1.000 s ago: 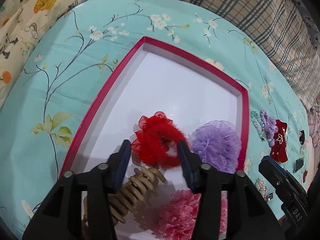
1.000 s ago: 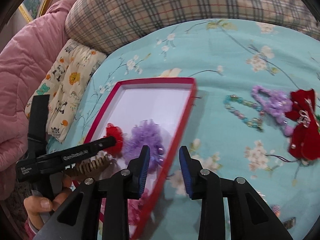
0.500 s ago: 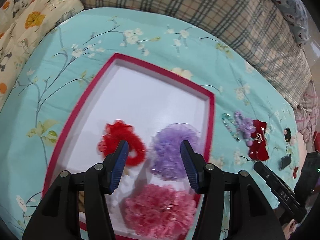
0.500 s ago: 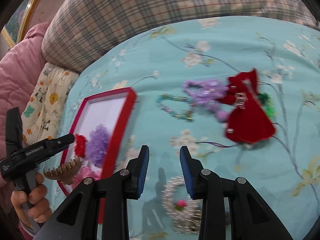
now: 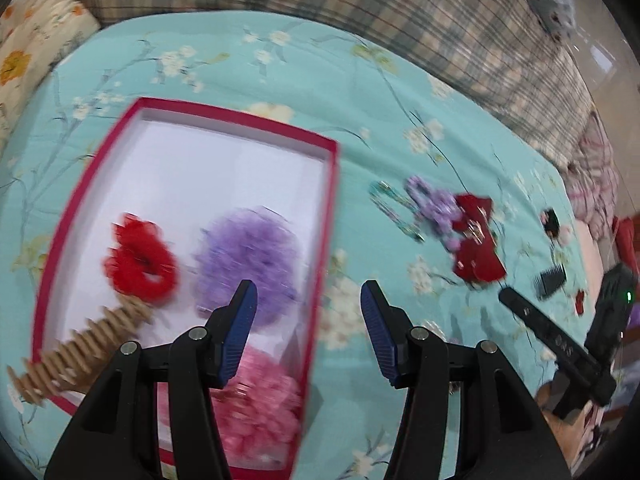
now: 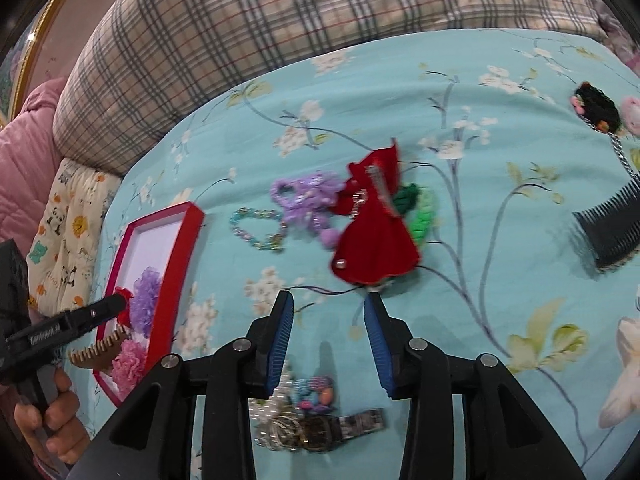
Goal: Organize jewelry
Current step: 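Grasp the red velvet bow clip with the right gripper while the left grasps the pearl bracelet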
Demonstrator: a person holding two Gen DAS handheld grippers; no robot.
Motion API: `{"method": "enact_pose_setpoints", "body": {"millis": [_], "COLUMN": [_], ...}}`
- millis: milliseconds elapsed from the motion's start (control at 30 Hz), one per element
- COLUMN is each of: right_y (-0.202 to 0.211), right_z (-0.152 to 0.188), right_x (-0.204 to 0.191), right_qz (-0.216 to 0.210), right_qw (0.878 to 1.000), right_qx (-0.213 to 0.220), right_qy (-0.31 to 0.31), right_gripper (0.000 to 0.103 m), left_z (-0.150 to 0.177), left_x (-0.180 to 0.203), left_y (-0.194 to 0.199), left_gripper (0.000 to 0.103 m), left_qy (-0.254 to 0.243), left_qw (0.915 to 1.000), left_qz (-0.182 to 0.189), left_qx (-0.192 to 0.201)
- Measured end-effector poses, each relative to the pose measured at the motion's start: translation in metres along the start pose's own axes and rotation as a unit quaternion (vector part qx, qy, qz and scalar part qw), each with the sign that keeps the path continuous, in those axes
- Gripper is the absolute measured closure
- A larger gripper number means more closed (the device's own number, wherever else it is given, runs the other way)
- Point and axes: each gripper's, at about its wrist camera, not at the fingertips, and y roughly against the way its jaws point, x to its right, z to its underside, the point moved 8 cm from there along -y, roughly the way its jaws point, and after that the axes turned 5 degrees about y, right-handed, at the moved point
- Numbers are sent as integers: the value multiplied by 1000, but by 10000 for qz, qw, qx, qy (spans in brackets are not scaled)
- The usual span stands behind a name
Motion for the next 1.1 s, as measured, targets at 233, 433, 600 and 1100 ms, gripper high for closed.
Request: {"method": "enact_pose_setpoints", "body": {"millis": [233,433,600,1100], "right_y": [-1,-8,-20,-57], "right_z": [-4,-16,-31,-45], "right_x": [24,32,29,32], "right_qz": [199,311,347,531], "right_qw": [9998,9995,9992,9976], "right_qx": [46,94,118,4], "right_qy": [-80,-16,143,435], "right_gripper": [64,64,64,80], "left_z": [26,51,63,68], "left_x": [36,54,62,85], "left_y": [-13,-33,-44,-72], "left_gripper": [50,50,50,74], "left_qy": [-526,-928,-1120,-1868], "left_qw": [9978,9933,9904,9807], "left_qz": [250,261,291,-93], "left_qx": [-310,-634,-755,-576]}}
